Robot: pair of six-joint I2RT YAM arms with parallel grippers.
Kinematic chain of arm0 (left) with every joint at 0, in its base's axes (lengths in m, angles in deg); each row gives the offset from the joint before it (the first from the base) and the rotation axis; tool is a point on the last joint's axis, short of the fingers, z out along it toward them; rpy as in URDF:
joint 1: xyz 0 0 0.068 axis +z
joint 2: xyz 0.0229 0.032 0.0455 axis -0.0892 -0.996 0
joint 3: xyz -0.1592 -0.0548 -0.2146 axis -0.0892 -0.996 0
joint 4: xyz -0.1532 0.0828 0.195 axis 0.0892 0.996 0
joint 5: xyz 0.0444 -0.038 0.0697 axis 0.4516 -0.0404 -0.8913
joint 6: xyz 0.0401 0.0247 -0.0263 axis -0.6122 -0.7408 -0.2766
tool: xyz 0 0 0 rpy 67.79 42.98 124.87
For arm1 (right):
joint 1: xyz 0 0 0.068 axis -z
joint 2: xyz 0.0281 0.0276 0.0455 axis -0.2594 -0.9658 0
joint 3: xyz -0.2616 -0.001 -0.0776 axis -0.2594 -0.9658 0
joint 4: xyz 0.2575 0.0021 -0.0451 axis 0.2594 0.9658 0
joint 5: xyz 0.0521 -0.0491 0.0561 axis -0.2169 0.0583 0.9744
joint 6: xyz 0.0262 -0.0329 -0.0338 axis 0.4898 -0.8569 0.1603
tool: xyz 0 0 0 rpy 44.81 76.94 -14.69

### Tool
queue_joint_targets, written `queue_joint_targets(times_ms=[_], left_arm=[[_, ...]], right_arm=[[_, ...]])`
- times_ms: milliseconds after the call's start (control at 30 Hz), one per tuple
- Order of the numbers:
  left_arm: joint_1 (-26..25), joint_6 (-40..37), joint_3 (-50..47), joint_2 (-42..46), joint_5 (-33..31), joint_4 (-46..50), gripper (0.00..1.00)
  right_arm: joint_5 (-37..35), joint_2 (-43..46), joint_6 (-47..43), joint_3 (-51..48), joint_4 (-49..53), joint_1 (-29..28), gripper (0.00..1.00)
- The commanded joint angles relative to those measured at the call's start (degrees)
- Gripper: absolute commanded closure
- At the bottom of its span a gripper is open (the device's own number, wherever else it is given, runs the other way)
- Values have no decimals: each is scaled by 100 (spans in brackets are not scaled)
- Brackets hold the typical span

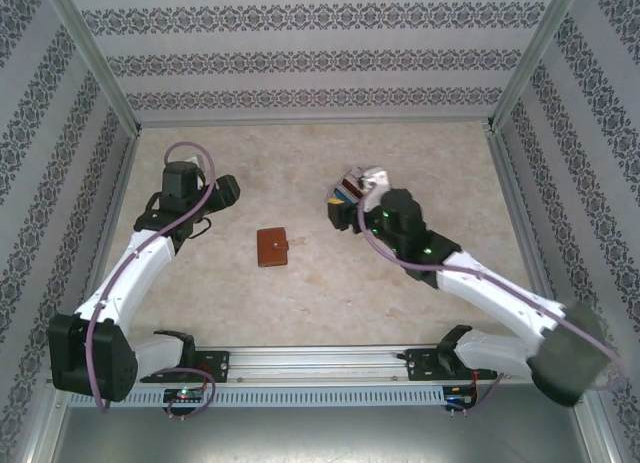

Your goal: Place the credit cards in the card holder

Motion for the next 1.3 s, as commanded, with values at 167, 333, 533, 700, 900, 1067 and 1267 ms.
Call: queue_joint_targets(times_ms=[167,333,533,700,900,1067,1267], left_arm=[[-179,-1132,-1241,661,-1864,-1076,1],[-155,-2474,-2168,276,-1673,-2524,1],[-7,-2748,-1980,-965,-1002,-3579,1],[135,-3028,-2069,-1640,-786,-4434,1],[609,-2710,-2668,-1950,-544,-5962,1],[737,-2546,-2777,-2236,-551,-6432,1],[744,-2535,-2721,-2191,-550,-6211,1]], right_arm=[[-1922,2327,-1147,-1490,-366,1233,2],[-1113,3180,-1444,-2737,-641,2275,2],[-257,2197,-1191,-3682,-2092,3323,2],[202,300,-1101,-3406,-3470,3538,2],[502,-1544,-898,-2872,-4910,3719,2],[408,-2432,-778,-2490,-5080,3757,2],[306,-2365,-762,-2129,-4378,3753,2]])
